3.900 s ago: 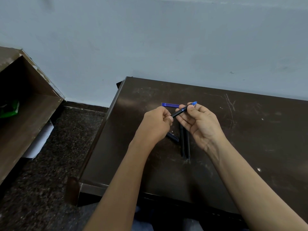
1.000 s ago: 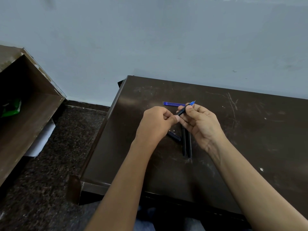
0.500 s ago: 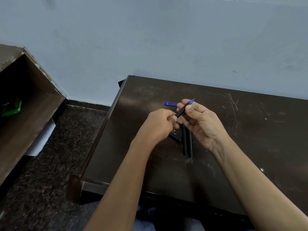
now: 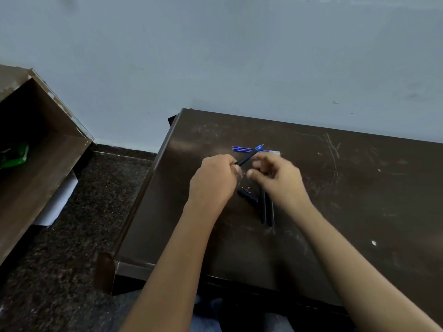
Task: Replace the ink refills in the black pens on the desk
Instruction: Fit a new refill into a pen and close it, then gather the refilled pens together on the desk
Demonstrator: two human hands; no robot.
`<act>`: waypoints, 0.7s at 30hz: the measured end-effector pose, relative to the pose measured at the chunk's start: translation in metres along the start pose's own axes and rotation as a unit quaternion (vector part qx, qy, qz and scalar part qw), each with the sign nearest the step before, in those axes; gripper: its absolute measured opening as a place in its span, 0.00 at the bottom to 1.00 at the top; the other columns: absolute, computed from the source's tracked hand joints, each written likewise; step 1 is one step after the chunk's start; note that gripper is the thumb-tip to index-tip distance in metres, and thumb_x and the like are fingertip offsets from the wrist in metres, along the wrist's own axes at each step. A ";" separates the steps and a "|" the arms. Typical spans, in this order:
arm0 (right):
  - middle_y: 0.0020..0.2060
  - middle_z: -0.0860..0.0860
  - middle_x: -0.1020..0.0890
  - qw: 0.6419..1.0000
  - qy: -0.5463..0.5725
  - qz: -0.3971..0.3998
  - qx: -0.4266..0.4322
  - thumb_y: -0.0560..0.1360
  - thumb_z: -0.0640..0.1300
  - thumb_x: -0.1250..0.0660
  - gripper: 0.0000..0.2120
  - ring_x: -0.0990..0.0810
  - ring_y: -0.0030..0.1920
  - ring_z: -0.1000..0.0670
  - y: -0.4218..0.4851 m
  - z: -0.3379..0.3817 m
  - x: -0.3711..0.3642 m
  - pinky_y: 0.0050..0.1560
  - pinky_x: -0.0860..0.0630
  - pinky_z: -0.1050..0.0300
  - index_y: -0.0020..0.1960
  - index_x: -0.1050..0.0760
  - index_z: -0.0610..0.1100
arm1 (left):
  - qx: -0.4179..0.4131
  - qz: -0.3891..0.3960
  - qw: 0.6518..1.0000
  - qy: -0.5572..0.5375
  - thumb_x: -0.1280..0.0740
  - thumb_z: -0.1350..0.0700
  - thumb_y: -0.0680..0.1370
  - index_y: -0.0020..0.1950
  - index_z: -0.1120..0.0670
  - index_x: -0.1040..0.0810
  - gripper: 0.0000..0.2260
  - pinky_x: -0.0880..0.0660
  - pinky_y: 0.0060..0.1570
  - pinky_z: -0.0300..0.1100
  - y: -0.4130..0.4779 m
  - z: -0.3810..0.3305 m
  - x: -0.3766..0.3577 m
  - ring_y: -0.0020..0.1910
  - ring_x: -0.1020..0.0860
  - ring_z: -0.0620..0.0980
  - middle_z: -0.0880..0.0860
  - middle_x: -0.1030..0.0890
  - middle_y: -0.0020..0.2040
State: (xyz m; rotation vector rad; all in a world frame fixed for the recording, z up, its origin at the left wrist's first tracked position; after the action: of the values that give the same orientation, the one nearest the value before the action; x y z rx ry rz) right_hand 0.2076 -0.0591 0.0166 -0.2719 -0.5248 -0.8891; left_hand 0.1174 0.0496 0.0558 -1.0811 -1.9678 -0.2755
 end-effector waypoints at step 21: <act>0.45 0.47 0.26 0.984 -0.161 -0.053 0.058 0.72 0.30 0.40 0.12 0.28 0.42 0.50 0.008 -0.016 0.016 0.42 0.39 0.69 0.49 0.24 0.42 | 0.028 -0.037 0.991 0.124 0.38 0.56 0.80 0.57 0.50 0.22 0.08 0.31 0.51 0.45 -0.002 0.007 0.003 0.42 0.26 0.47 0.52 0.18 0.50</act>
State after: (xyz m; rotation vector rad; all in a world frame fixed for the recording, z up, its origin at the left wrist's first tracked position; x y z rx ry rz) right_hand 0.2273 -0.0720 0.0123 -0.2846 -0.8948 -0.9186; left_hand 0.1112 0.0545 0.0542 -0.8942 -1.7844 -0.3734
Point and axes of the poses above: each hand's wrist, its own y-axis towards the middle knuckle, its own x-axis out of the back of the hand, z = x × y, the point moved 3 cm from there along y, towards the middle knuckle
